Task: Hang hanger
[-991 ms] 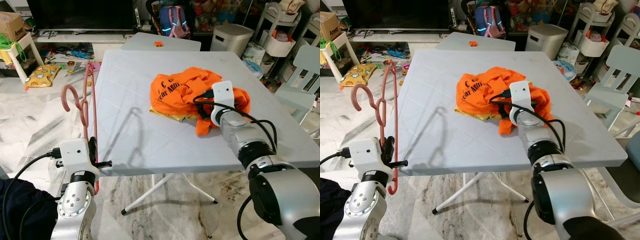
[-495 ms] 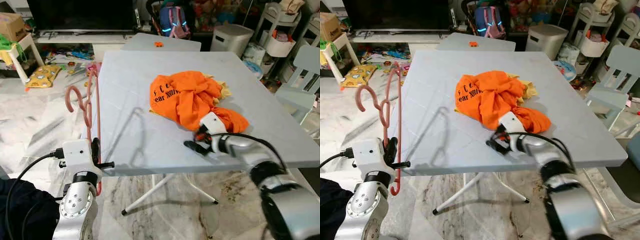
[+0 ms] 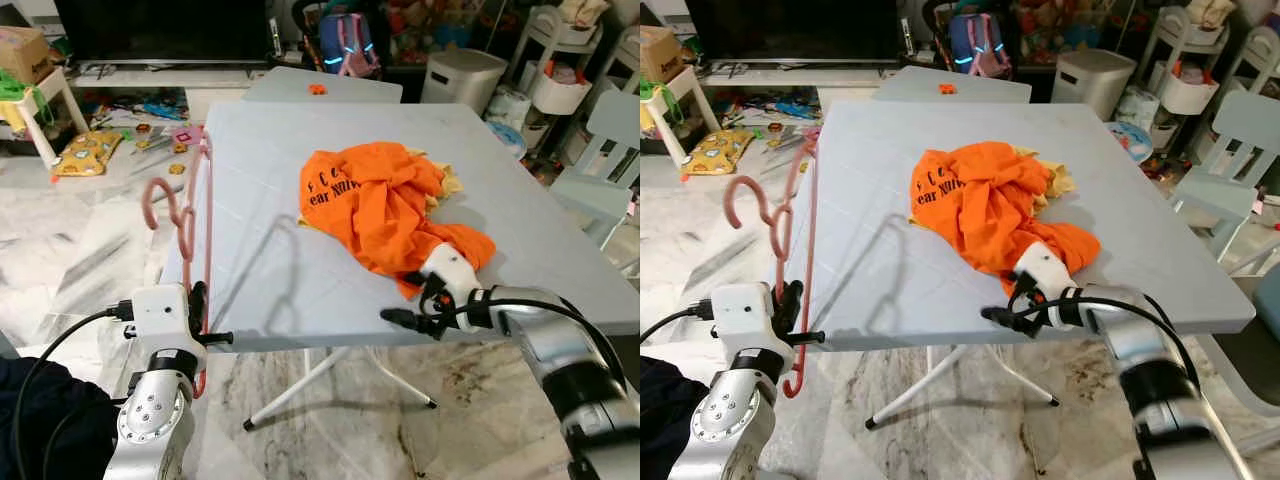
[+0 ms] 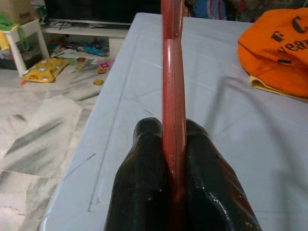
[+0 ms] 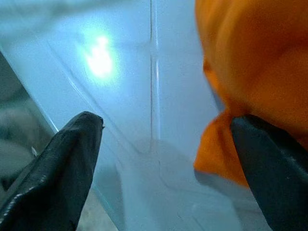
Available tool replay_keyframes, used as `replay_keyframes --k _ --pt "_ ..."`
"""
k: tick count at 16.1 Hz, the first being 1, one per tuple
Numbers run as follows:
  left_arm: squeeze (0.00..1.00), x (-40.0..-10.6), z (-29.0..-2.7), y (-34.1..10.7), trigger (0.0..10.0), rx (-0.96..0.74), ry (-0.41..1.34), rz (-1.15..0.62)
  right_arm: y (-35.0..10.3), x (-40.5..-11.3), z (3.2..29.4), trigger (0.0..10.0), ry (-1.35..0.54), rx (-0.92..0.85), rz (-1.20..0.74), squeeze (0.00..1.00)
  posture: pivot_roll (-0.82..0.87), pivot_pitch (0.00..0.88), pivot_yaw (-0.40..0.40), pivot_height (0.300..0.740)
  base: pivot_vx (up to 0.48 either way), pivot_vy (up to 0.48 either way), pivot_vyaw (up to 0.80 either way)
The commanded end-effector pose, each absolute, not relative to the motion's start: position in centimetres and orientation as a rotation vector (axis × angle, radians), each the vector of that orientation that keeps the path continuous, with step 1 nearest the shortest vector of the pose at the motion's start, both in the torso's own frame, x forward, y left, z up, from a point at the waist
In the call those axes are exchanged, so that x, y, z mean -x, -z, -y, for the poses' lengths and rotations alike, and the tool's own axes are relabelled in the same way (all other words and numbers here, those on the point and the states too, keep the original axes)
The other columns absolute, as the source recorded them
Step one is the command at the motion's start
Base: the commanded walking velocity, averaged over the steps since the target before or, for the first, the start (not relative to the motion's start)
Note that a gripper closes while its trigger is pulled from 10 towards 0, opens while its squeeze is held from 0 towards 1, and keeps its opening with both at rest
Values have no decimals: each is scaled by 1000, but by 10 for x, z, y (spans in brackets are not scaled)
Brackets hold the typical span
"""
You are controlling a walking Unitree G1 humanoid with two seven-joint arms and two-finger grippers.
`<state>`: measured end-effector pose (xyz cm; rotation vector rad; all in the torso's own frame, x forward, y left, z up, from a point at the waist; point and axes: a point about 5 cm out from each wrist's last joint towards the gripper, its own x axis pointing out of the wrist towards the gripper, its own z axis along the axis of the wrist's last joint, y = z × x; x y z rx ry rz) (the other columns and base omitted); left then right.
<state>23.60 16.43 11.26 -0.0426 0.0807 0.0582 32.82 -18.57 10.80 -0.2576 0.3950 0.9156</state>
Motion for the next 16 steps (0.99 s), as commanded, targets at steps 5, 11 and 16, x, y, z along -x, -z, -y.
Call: replay_keyframes --k 5,11,16 --pt "0 -239 -152 -126 10000 51 33 -21 -151 -302 163 10000 -1055 -93 -173 0 -6 9 -2 740 0 0 0" --pt "0 -239 -153 -128 10000 34 5 -19 -172 -330 167 10000 -650 -104 -1 0 -6 11 -6 740 0 0 0" --pt "0 -239 -150 -126 10000 11 3 -27 -151 -334 179 10000 -236 2 11 0 -6 16 -2 740 0 0 0"
